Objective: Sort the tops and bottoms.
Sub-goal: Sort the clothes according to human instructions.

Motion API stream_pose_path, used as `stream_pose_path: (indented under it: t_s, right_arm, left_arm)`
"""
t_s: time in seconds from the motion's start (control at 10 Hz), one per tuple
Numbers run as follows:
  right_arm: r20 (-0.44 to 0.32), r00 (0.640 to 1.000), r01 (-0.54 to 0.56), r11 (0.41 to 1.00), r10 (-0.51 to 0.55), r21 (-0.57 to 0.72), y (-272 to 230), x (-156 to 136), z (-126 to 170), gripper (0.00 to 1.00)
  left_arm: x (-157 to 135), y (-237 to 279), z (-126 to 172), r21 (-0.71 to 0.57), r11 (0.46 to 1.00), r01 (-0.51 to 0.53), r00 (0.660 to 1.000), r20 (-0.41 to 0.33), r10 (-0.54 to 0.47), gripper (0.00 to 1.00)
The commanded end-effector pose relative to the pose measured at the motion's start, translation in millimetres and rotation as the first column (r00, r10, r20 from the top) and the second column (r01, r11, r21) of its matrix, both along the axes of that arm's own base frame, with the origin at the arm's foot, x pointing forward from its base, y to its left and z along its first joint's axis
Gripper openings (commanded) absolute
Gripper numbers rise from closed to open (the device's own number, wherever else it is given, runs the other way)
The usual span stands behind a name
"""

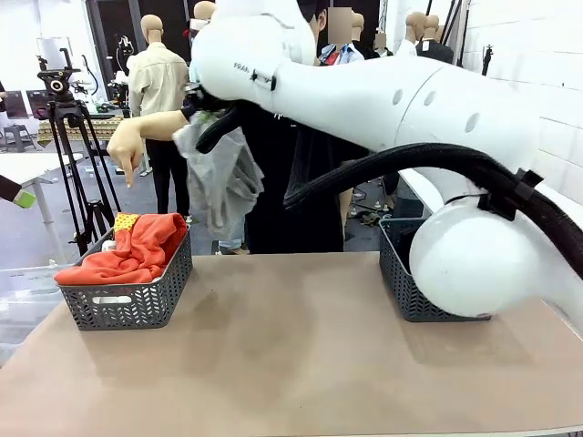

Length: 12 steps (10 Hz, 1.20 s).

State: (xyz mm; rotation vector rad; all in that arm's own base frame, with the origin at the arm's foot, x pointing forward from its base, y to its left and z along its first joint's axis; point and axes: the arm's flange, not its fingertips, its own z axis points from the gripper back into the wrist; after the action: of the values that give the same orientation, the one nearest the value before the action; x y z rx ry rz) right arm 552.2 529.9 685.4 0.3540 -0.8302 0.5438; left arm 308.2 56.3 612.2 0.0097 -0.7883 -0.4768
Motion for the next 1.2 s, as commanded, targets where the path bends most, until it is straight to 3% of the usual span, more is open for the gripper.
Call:
stream_pose_path:
  t_s: [0.0, 0.1, 0.2, 0.4, 0.6, 0.8, 1.0, 1.1]
  right_arm:
    - [0.122, 0.981, -0.161, 0.983, 0.150, 0.085, 65.7, 38.7, 40.1, 0.00]
    - [0.199, 0.960, -0.223, 0.966, 0.195, 0.131, 79.5, 37.5, 56.6, 0.00]
    - [0.226, 0.942, -0.293, 0.936, 0.247, 0.198, 97.2, 43.6, 66.2, 0.00]
    - [0.230, 0.909, -0.393, 0.898, 0.346, 0.200, 152.8, 74.0, 56.3, 0.00]
    - [0.234, 0.898, -0.427, 0.868, 0.373, 0.253, 180.5, 120.7, 16.7, 0.00]
    - [0.173, 0.904, -0.426, 0.857, 0.390, 0.291, 203.1, 169.5, -32.2, 0.00]
    - [0.118, 0.908, -0.419, 0.878, 0.402, 0.230, 217.1, 185.6, -49.5, 0.00]
    - [0.157, 0.917, -0.397, 0.879, 0.367, 0.265, 56.7, 25.4, -115.1, 0.00]
  left_arm:
    - [0.2, 0.9, -0.1, -0.002, 1.000, -0.002, 1.000, 0.000, 0.002, 1.00]
    - [0.2, 0.9, -0.1, -0.002, 1.000, -0.002, 1.000, 0.000, 0.002, 1.00]
    - [0.2, 0.9, -0.1, -0.002, 1.000, -0.002, 1.000, 0.000, 0.002, 1.00]
    - [0.2, 0.9, -0.1, -0.002, 1.000, -0.002, 1.000, 0.000, 0.002, 1.00]
    - [0.2, 0.9, -0.1, -0.002, 1.000, -0.002, 1.000, 0.000, 0.002, 1.00]
    - [0.2, 0.9, -0.1, -0.002, 1.000, -0.002, 1.000, 0.000, 0.002, 1.00]
    - [0.2, 0.9, -0.1, -0.002, 1.000, -0.002, 1.000, 0.000, 0.002, 1.00]
    - [0.2, 0.9, -0.1, -0.002, 1.000, -0.002, 1.000, 0.000, 0.002, 1.00]
